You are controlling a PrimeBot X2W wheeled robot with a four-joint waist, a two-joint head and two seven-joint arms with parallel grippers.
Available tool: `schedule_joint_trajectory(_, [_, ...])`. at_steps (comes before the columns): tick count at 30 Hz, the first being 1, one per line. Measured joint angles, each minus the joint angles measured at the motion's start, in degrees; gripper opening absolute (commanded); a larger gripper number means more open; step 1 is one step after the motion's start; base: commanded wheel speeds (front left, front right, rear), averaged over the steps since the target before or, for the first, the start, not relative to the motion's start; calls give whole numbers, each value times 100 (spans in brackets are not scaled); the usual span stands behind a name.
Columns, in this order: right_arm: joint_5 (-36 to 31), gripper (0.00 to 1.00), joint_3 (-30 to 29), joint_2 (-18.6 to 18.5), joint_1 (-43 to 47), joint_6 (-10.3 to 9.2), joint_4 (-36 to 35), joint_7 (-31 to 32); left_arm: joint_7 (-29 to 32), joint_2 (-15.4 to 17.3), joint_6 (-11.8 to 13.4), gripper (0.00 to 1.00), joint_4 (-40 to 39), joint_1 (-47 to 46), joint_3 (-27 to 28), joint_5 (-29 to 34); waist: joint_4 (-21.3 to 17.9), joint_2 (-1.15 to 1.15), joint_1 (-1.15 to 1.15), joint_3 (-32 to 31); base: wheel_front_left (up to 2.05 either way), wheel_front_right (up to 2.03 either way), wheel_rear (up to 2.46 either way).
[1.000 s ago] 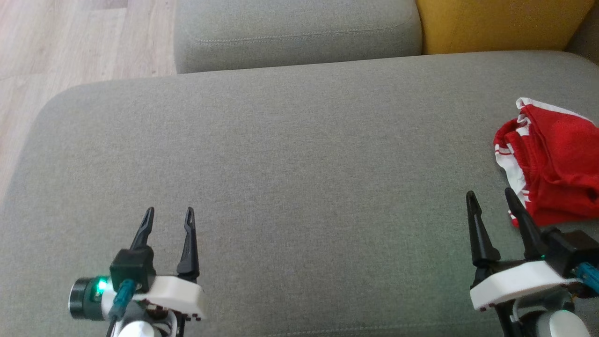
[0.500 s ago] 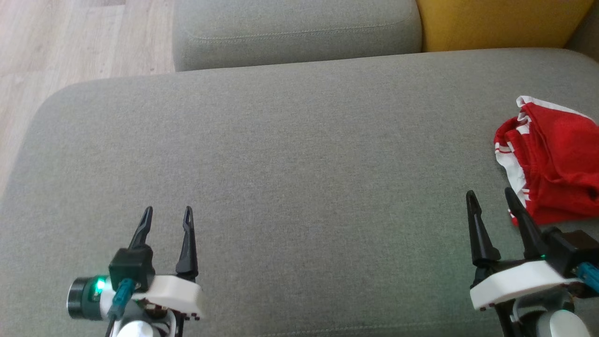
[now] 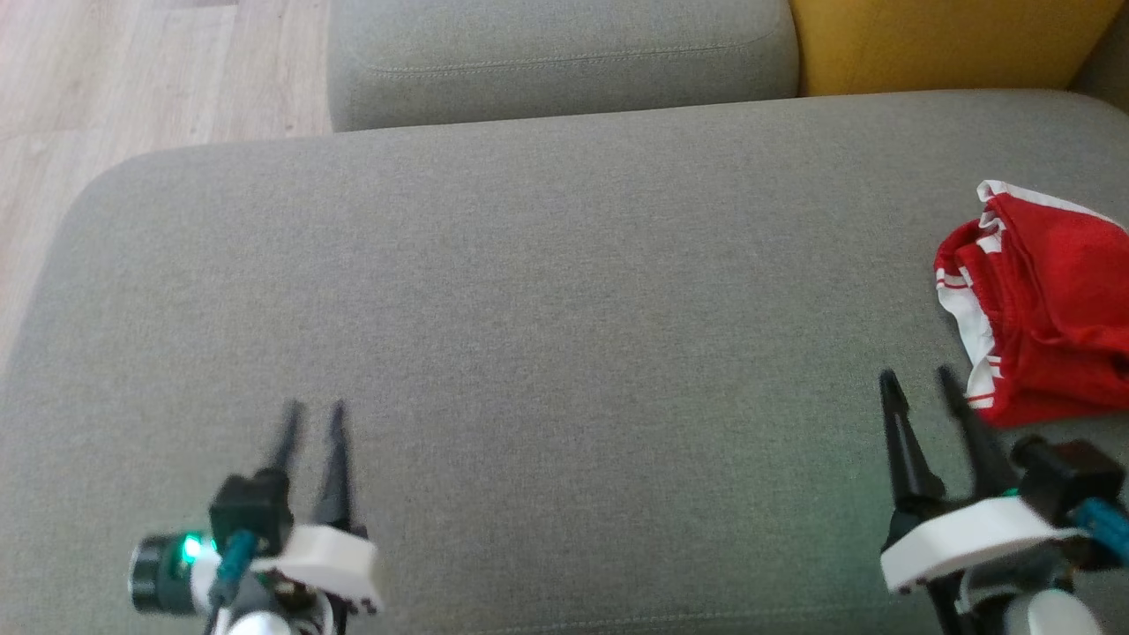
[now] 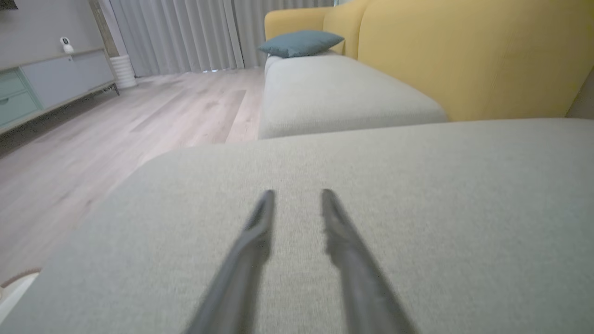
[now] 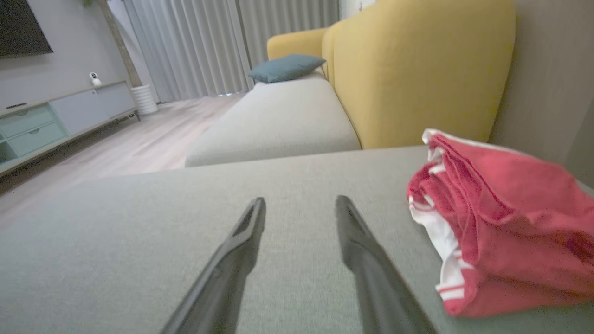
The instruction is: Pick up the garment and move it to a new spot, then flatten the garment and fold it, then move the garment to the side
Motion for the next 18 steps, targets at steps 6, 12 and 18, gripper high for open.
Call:
schedule_joint_trajectory(6, [70,0,18,2,161,0,448,4,2,-97,-9,0,370,293,-54,-87,2,0,0,1,0,0,0])
schedule_joint_trajectory(12, [503,0,19,2,180,0,478,3,80,-105,-109,0,379,311,16,-505,8,0,0,-2,0,0,0])
schedule_joint_trajectory(18, [924,0,18,1,169,0,553,4,153,-118,-211,0,394,309,78,-924,15,0,0,-5,0,0,0])
